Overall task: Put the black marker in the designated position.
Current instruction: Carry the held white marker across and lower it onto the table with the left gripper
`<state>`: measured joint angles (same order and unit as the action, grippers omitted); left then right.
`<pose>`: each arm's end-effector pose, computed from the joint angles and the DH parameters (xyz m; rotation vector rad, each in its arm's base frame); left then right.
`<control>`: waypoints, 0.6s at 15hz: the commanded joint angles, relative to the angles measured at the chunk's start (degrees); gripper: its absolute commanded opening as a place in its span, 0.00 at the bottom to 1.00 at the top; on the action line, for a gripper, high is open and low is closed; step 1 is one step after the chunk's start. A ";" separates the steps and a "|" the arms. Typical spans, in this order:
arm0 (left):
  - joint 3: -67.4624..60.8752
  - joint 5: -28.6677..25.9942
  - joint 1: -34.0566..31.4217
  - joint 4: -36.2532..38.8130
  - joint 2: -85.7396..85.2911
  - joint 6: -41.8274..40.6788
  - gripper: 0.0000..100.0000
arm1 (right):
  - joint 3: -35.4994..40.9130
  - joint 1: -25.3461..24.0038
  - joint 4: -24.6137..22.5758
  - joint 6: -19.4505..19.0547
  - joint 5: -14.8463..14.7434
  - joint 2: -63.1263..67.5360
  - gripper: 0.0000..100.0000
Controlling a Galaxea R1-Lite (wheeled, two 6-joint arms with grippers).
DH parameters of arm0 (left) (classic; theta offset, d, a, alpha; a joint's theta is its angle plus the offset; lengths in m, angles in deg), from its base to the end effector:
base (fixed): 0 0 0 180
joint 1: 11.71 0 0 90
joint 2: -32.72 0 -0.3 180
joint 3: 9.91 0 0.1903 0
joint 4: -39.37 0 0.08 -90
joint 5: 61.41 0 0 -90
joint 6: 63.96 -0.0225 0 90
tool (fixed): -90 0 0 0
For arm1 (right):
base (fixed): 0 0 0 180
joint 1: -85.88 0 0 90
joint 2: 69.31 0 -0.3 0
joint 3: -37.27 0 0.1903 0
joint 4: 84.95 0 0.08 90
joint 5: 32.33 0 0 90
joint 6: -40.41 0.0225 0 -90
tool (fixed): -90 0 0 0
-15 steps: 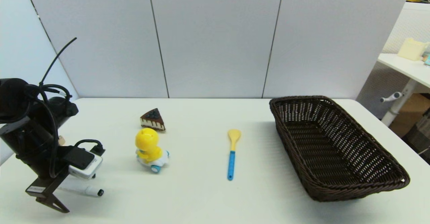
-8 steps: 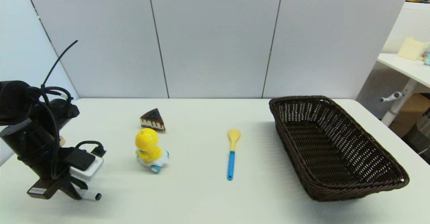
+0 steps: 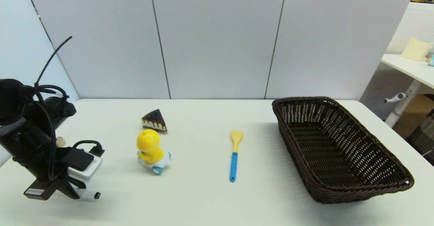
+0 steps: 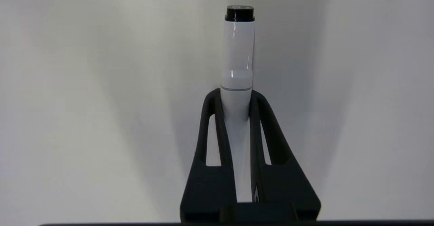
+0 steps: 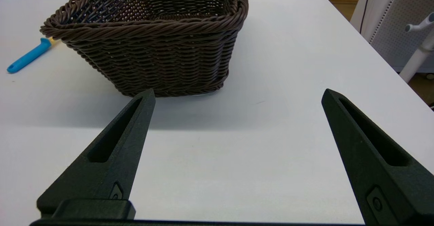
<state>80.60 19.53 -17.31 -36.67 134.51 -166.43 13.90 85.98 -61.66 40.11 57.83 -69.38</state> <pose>0.2518 0.0211 0.1543 1.2188 0.9865 -1.3120 -0.0229 0.0001 0.0756 -0.0052 -0.0026 0.0010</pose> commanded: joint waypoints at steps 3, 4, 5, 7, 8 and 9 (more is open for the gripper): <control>-0.26 -8.61 -18.84 4.25 -9.77 4.21 0.00 | 0.00 -0.01 -0.01 -0.05 0.02 0.07 1.00; 0.09 -10.72 -24.20 4.07 -9.59 2.63 0.00 | 0.00 -0.01 -0.01 -0.05 0.02 0.07 1.00; 0.97 -11.25 -28.42 3.98 -9.77 0.78 0.00 | 0.00 -0.01 -0.01 -0.05 0.02 0.07 1.00; 5.19 -11.68 -34.39 3.11 -8.80 -2.03 0.00 | 0.00 -0.01 -0.01 -0.05 0.02 0.07 1.00; 8.35 -11.77 -36.68 2.23 -7.22 -3.70 0.00 | 0.00 -0.01 -0.01 -0.05 0.02 0.07 1.00; 12.04 -11.77 -37.91 -0.85 -3.79 -7.74 0.00 | 0.00 -0.01 -0.01 -0.05 0.02 0.07 1.00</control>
<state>85.28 8.45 -49.62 -33.57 126.01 -167.50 13.90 85.98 -61.66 40.11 57.83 -69.38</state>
